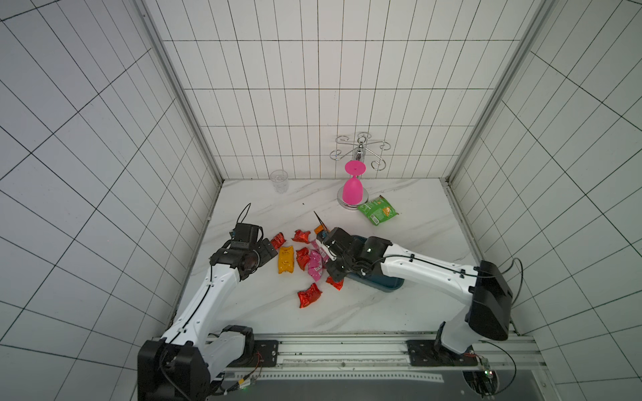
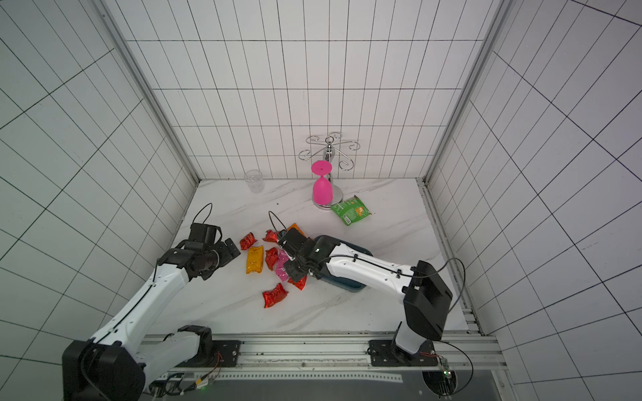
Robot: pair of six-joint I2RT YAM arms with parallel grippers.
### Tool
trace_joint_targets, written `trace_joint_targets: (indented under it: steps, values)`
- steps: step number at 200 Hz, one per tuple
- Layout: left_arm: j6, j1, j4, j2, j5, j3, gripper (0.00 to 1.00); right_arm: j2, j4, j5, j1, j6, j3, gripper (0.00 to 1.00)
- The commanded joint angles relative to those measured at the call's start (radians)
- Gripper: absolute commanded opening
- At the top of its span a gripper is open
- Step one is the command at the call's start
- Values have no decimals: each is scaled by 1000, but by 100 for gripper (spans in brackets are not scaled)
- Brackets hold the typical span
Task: Put the tea bags into the storage box
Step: Pick up the tea bag from the center of the board, then place the tea bag in the storage box, then pick up the tea bag from the center of the board.
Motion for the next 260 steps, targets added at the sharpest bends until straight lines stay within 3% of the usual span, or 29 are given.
trace_joint_targets:
  steps: [1, 37, 78, 91, 113, 123, 182, 212, 260]
  values:
    - [52, 3, 58, 51, 40, 72, 98, -36, -79, 69, -94, 57, 12, 0]
    - [18, -2, 24, 142, 156, 126, 97, -2, -54, 76, -213, 42, -31, 0]
    - [27, -9, -20, 83, 178, 50, 97, 132, -25, 83, -257, -8, -17, 4]
    - [41, -9, -31, 56, 175, 37, 97, 153, -24, 82, -257, -12, -4, 11]
    - [53, -5, -39, 49, 170, 44, 97, 137, -24, 82, -255, -5, 19, 37]
    - [50, -5, -41, 60, 171, 59, 97, 113, -24, 76, -251, -11, 26, 43]
    - [-74, 44, -22, 108, 203, 100, 98, 36, -35, 3, -50, -117, 70, 56]
    - [-107, 109, -22, 91, 227, 68, 98, 94, 2, -45, 31, -135, 89, 65]
    - [-67, 143, -102, 49, 189, 41, 98, 254, 33, -70, 145, -215, 160, 66]
